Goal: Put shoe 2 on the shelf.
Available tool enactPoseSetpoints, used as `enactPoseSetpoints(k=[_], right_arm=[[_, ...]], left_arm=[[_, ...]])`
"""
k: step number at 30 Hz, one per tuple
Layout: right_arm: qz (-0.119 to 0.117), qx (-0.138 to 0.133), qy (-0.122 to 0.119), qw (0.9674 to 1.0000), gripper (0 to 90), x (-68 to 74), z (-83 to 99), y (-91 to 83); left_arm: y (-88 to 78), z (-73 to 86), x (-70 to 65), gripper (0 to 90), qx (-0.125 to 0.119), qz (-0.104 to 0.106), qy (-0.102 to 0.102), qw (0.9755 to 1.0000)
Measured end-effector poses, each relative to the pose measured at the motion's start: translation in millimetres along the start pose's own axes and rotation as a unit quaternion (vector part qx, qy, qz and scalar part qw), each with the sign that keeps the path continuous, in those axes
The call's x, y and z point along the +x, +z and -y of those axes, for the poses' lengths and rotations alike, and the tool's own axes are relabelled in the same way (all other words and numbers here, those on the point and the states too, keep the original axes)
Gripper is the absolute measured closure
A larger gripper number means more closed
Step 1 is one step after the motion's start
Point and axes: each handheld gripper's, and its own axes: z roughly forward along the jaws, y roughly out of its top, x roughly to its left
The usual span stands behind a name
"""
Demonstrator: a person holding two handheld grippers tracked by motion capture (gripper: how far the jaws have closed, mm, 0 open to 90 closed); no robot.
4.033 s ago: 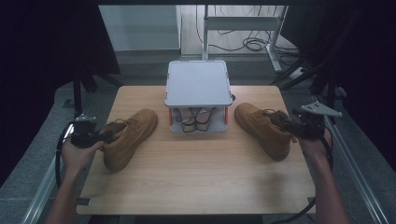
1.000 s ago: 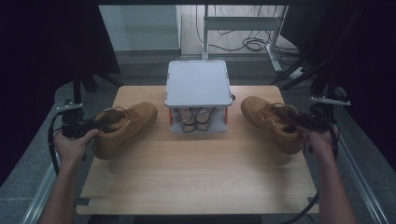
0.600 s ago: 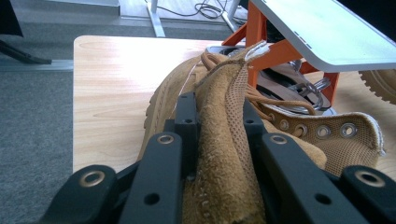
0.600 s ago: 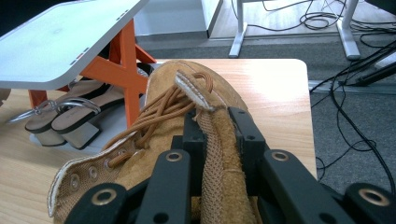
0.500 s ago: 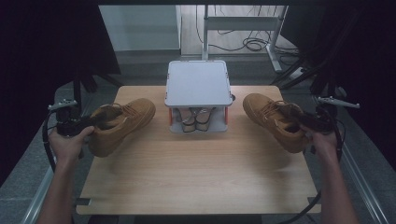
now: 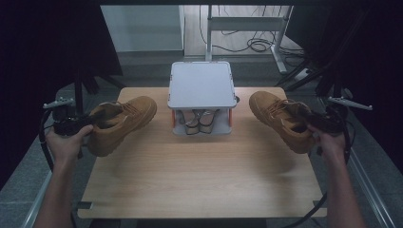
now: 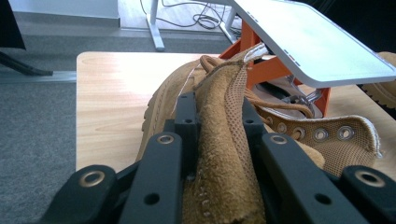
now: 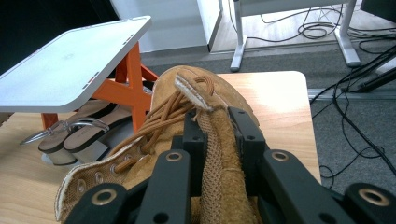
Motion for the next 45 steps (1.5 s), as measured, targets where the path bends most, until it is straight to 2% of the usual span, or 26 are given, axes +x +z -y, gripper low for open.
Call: enactPoseSetpoints(k=[7, 17, 22, 29, 45], right_arm=[[0.004, -0.003, -0.001, 1.0000, 78.6, 2.8, -6.0, -2.5], [0.007, -0.022, 0.000, 0.9997, 78.5, 8.8, -22.8, -10.0], [0.007, -0.032, -0.005, 0.9994, 78.5, 16.3, -32.8, -12.9], [0.000, -0.047, 0.003, 0.9989, 78.5, 25.7, -43.8, -13.0], [-0.010, -0.071, 0.011, 0.9974, 78.4, 50.3, -63.3, -10.2]], left_arm=[[-2.6, -10.1, -2.7, 76.5, -0.005, 0.000, 0.003, 1.0000], [-7.0, -30.9, -8.9, 76.5, -0.014, -0.004, 0.013, 0.9998], [-5.9, -42.8, -10.8, 76.5, -0.014, -0.005, 0.016, 0.9998], [-6.4, -57.5, -14.6, 76.5, -0.023, -0.004, 0.017, 0.9996], [-5.7, -83.4, -34.9, 76.5, -0.046, 0.011, 0.023, 0.9986]])
